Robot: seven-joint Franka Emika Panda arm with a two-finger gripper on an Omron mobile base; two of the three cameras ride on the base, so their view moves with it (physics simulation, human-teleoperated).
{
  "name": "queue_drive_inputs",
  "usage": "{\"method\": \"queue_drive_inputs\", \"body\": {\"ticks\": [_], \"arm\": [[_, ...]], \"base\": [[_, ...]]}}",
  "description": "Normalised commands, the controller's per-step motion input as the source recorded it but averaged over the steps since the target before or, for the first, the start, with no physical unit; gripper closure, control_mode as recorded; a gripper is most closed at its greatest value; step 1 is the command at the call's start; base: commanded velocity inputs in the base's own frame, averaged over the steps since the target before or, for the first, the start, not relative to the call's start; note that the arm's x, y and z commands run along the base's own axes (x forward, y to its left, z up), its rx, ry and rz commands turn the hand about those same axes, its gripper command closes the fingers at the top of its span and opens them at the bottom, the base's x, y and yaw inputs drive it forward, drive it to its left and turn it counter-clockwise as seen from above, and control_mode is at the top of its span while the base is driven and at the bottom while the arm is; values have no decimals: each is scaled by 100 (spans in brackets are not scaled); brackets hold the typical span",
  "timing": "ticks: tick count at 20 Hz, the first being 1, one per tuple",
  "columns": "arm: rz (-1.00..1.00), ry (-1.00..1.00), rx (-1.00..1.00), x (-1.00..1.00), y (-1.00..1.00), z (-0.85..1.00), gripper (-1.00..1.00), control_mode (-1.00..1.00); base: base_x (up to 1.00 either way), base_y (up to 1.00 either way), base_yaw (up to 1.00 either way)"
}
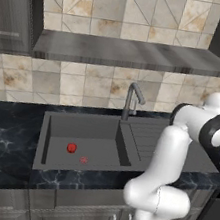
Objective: Pick up all produce items and place them in the sink. Turn on the sink faucet to wash them. Then turn the sink off and put them in the tray.
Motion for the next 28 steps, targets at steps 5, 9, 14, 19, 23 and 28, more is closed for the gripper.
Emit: {"method": "queue_drive_inputs", "body": {"ticks": [5, 9, 14, 19, 23, 28], "arm": [[5, 1, 6, 5, -9, -2, 100, -100], [6, 0, 0, 7, 0, -18, 100, -100], [2, 4, 0, 14, 7, -30, 100, -100], [0, 11, 0, 26, 22, -24, 100, -100], [0, 10, 0, 33, 13, -23, 100, -100], [0, 2, 0, 28, 0, -27, 100, -100]], "base": [[0, 0, 0], [0, 0, 0], [0, 0, 0], [0, 0, 0], [0, 0, 0], [0, 0, 0]]}}
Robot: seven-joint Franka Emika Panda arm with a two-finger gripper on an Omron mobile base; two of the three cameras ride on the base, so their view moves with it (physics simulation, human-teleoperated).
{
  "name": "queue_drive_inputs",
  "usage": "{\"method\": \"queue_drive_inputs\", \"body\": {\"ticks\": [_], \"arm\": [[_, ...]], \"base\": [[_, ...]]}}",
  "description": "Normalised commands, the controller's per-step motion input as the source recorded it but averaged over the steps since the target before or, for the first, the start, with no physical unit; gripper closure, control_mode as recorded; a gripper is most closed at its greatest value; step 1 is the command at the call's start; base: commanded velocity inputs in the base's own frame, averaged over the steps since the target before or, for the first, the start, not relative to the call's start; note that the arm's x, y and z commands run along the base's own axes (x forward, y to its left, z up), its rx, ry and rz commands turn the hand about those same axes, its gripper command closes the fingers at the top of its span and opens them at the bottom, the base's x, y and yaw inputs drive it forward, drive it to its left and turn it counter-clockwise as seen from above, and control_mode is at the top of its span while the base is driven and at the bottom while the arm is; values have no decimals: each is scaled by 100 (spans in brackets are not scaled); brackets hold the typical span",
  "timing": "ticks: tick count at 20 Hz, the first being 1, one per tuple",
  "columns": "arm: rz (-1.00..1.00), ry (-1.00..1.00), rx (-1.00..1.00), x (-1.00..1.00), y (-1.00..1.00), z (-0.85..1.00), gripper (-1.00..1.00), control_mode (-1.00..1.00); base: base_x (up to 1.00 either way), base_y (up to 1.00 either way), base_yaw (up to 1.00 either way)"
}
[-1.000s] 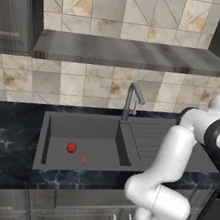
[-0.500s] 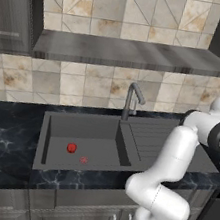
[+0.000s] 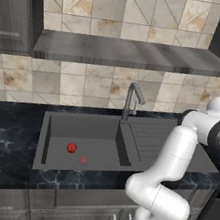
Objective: Pick up all produce items and place them in the sink. Turn on the sink faucet to wash them. Then turn the sink off and put them in the tray.
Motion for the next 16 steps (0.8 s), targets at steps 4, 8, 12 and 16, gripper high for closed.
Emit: {"method": "queue_drive_inputs", "body": {"ticks": [4, 8, 12, 16], "arm": [[1, 0, 2, 22, -5, -27, 100, -100], [2, 0, 4, 9, -9, -19, 100, -100], [2, 0, 3, 8, -11, -20, 100, -100], [1, 0, 2, 14, -16, -16, 100, -100]], "base": [[0, 0, 0], [0, 0, 0], [0, 0, 0], [0, 0, 0]]}}
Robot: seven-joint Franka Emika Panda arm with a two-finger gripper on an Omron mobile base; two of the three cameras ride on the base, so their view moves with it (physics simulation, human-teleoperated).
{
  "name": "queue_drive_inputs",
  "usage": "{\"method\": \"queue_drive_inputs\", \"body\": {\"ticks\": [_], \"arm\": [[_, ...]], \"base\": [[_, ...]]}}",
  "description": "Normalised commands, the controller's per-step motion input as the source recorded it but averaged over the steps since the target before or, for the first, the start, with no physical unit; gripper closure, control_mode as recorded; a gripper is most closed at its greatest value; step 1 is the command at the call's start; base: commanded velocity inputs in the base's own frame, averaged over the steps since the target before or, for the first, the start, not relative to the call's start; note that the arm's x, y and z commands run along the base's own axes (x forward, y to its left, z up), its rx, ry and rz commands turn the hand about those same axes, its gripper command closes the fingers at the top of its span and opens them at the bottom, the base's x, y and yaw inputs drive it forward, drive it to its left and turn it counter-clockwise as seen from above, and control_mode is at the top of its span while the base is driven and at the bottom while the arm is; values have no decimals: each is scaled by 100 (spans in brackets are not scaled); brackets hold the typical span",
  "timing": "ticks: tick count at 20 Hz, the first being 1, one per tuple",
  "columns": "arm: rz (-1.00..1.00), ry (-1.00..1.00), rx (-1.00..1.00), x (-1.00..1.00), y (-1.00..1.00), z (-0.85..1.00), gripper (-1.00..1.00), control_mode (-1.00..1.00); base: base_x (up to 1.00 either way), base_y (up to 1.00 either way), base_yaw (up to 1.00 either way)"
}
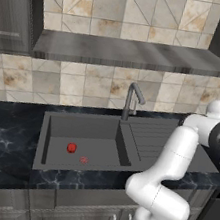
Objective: Pick up all produce items and place them in the sink. Turn on the sink faucet to wash them. Then turn the sink off and put them in the tray.
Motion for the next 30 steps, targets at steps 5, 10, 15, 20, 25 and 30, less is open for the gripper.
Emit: {"method": "queue_drive_inputs", "body": {"ticks": [5, 10, 15, 20, 25, 30], "arm": [[1, 0, 0, 14, -15, -20, 100, -100], [1, 0, 1, 9, -17, -19, 100, -100], [0, 0, 1, 4, -16, -17, 100, -100], [0, 0, 1, 4, -10, -18, 100, -100], [0, 0, 0, 7, -5, -20, 100, -100], [0, 0, 0, 7, -4, -20, 100, -100]], "base": [[0, 0, 0], [0, 0, 0], [0, 0, 0], [0, 0, 0], [0, 0, 0], [0, 0, 0]]}}
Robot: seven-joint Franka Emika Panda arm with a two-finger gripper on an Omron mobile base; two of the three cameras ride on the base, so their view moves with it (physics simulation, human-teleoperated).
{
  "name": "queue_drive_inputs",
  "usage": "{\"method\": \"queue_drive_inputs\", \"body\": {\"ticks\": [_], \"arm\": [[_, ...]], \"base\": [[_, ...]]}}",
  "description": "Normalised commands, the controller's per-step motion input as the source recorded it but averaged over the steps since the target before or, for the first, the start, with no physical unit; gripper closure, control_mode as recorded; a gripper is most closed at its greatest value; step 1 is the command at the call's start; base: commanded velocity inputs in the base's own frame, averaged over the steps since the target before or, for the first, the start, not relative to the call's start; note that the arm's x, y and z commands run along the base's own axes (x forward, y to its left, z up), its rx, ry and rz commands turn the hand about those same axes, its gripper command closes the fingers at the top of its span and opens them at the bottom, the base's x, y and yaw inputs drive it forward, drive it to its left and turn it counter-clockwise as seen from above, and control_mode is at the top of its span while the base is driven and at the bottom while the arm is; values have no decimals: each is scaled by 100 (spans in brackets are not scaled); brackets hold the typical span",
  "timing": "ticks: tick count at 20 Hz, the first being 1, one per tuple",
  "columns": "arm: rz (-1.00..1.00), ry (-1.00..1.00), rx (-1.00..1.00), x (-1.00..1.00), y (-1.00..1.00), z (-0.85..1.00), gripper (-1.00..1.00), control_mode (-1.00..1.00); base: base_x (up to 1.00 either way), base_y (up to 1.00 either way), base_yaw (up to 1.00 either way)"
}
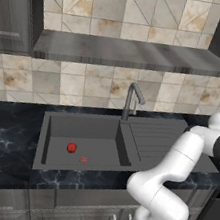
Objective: Pick up all produce items and place them in the sink. Turn on the sink faucet to wash them. Then turn the sink off and put them in the tray.
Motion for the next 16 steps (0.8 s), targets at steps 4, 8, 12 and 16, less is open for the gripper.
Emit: {"method": "queue_drive_inputs", "body": {"ticks": [4, 8, 12, 16], "arm": [[0, 0, 1, 1, 0, -17, 100, -100], [1, 0, 2, 0, 0, -14, 100, -100], [1, 0, 2, 0, 0, -15, 100, -100], [1, 0, 1, 0, 0, -16, 100, -100]], "base": [[0, 0, 0], [0, 0, 0], [0, 0, 0], [0, 0, 0]]}}
